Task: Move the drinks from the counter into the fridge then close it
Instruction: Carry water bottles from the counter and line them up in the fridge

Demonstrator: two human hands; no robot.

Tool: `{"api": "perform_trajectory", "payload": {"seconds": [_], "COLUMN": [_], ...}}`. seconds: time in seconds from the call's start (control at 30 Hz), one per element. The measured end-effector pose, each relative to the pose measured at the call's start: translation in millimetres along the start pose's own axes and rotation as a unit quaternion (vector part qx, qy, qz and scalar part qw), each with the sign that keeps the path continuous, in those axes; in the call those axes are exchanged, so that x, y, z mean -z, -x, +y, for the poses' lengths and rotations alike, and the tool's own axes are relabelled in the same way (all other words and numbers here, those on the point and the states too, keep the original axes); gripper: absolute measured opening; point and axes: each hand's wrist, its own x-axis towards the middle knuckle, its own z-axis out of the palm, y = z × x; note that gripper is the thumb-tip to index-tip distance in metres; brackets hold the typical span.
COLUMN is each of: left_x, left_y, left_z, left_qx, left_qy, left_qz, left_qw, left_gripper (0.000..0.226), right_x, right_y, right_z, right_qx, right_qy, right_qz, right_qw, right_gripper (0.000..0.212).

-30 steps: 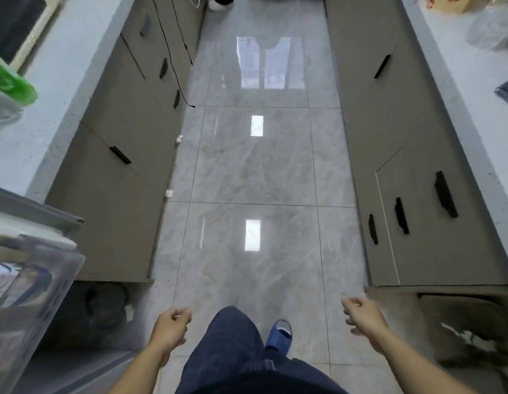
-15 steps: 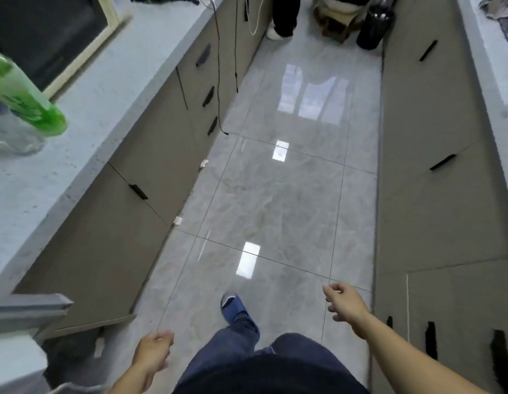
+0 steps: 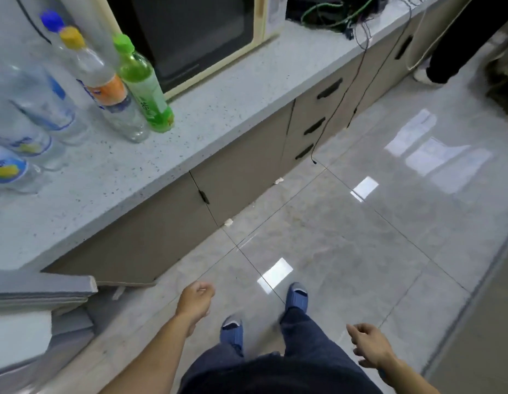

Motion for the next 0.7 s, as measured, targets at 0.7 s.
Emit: {"api": "perform_trajectory", "payload": {"seconds": [0.7], "left_x": [20], "left_y": [39], "left_z": [-3], "left_qx": [0.111], "left_qy": [0.238], "left_qz": [0.282], "left_qw": [0.923], "left_gripper": [0.011], "right_x": [-86], "right_y": [-24], "right_z": [-316], "right_qx": [0.276], "right_qy": [0.242], "right_qz": [-0.199], "right_qw": [0.908], "right_gripper": [0.010]}}
